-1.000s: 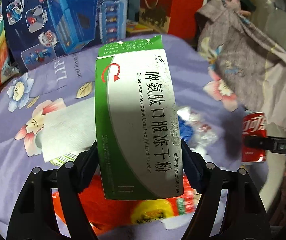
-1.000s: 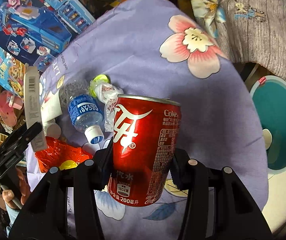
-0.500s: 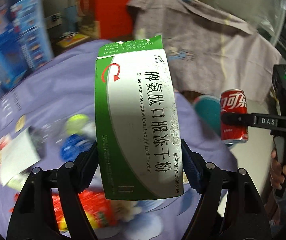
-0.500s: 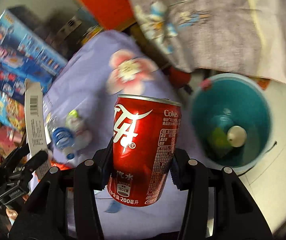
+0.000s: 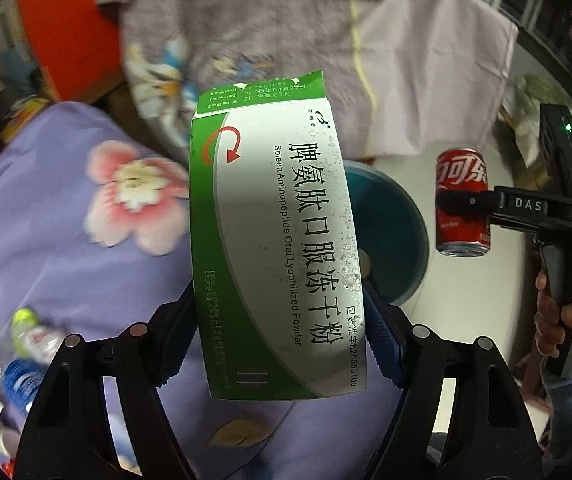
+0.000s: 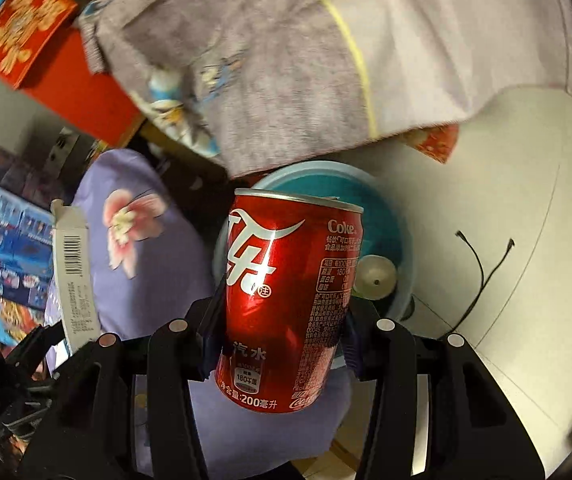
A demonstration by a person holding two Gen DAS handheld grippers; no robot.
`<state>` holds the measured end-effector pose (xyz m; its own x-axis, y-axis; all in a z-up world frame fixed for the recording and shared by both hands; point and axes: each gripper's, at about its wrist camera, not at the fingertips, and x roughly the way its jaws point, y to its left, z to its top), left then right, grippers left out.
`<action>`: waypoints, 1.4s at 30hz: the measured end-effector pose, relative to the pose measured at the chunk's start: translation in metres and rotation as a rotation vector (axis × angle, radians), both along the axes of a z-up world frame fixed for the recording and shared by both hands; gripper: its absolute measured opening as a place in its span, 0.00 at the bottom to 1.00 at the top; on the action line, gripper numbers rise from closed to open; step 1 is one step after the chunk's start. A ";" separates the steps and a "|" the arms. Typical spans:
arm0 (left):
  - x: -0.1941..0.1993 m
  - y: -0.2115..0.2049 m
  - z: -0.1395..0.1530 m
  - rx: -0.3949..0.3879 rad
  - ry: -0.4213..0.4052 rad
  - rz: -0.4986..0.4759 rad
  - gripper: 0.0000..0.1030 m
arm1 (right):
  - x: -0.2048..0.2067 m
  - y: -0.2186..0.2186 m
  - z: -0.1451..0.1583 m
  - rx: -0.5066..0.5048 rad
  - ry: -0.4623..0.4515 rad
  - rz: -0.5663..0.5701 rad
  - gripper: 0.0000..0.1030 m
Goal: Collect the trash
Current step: 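Carry medicine box and can over the teal bin and release both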
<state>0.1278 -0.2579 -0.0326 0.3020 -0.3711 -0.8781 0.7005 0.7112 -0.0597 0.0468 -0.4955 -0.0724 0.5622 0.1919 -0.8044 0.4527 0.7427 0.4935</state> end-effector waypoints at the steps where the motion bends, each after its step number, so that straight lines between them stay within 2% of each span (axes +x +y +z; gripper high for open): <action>1: 0.000 -0.008 -0.005 0.007 0.009 -0.011 0.74 | -0.001 -0.006 -0.006 0.008 0.006 -0.011 0.44; 7: 0.006 -0.057 -0.039 0.057 0.073 -0.083 0.75 | 0.004 -0.020 -0.030 0.040 0.044 -0.034 0.44; 13: 0.019 -0.075 -0.056 0.070 0.118 -0.063 0.75 | 0.013 -0.027 -0.047 0.056 0.073 -0.033 0.44; 21: 0.028 -0.069 -0.067 0.073 0.154 -0.029 0.76 | 0.021 -0.026 -0.057 0.063 0.092 -0.013 0.44; 30: 0.029 -0.053 -0.063 0.049 0.167 0.005 0.80 | 0.030 -0.020 -0.067 0.062 0.123 0.009 0.45; 33: 0.029 -0.047 -0.062 0.045 0.165 0.014 0.88 | 0.039 -0.016 -0.066 0.054 0.127 0.025 0.45; 35: 0.029 -0.043 -0.060 0.037 0.157 0.022 0.90 | 0.046 -0.011 -0.066 0.062 0.127 0.048 0.46; 37: 0.029 -0.040 -0.058 0.027 0.164 0.030 0.90 | 0.051 -0.006 -0.065 0.077 0.123 0.053 0.69; 42: 0.028 -0.034 -0.055 0.015 0.170 0.038 0.90 | 0.057 0.001 -0.059 0.056 0.118 0.064 0.70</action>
